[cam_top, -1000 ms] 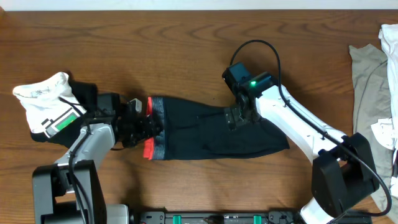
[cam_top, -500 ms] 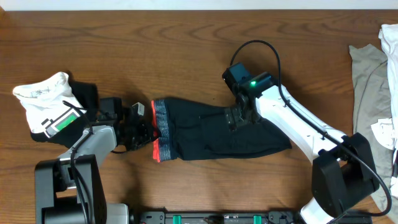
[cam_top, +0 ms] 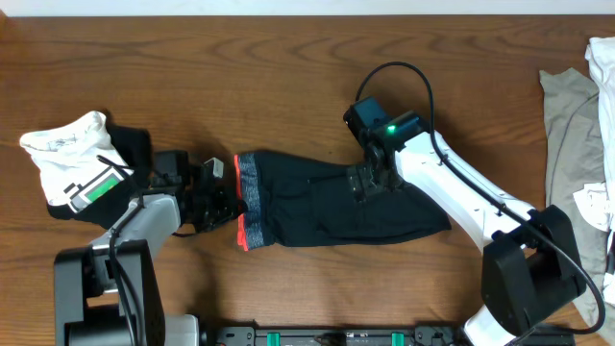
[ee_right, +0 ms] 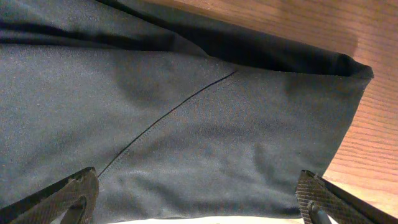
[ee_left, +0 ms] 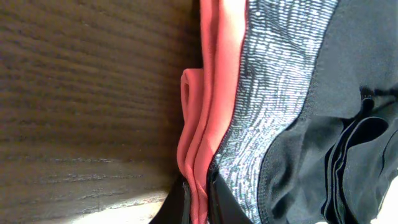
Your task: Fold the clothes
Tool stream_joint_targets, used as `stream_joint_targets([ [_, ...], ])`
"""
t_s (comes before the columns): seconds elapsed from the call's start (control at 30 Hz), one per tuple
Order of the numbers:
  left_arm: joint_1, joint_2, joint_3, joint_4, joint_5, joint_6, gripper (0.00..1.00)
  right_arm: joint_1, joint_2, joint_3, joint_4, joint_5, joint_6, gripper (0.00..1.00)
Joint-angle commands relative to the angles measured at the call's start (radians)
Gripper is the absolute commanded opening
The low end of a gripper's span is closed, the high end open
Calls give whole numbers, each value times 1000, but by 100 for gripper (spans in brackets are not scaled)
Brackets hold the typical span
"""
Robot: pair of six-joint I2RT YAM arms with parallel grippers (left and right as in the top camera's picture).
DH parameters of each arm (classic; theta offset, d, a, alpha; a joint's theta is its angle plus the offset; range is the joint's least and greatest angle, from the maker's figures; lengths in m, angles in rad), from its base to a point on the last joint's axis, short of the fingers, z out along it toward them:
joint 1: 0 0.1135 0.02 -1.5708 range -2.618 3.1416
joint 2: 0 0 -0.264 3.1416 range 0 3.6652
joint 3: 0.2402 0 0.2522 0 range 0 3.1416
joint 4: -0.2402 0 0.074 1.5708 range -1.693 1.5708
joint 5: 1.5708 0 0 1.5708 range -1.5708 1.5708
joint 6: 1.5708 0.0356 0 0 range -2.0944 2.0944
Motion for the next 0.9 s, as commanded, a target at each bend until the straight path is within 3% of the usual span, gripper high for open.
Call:
stream_joint_targets([
  [0.0,-4,-68,-7,-3,-27,6,6,-7,-14,-1,3,8,18,99],
  [0.27,58,-286,14,-101,-187,-18,6,-102,-192,1,-5,15,16,99],
  [0.57,255,-400,82,-162,-198,-22,6,-320,-392,1,-103,15,-32,99],
  [0.7,277,-400,136,-166,-105,-22,6,-416,-430,1,-140,14,-52,99],
  [0.87,240,-402,190,-169,119,-22,6,-480,-433,1,-172,13,-74,99],
])
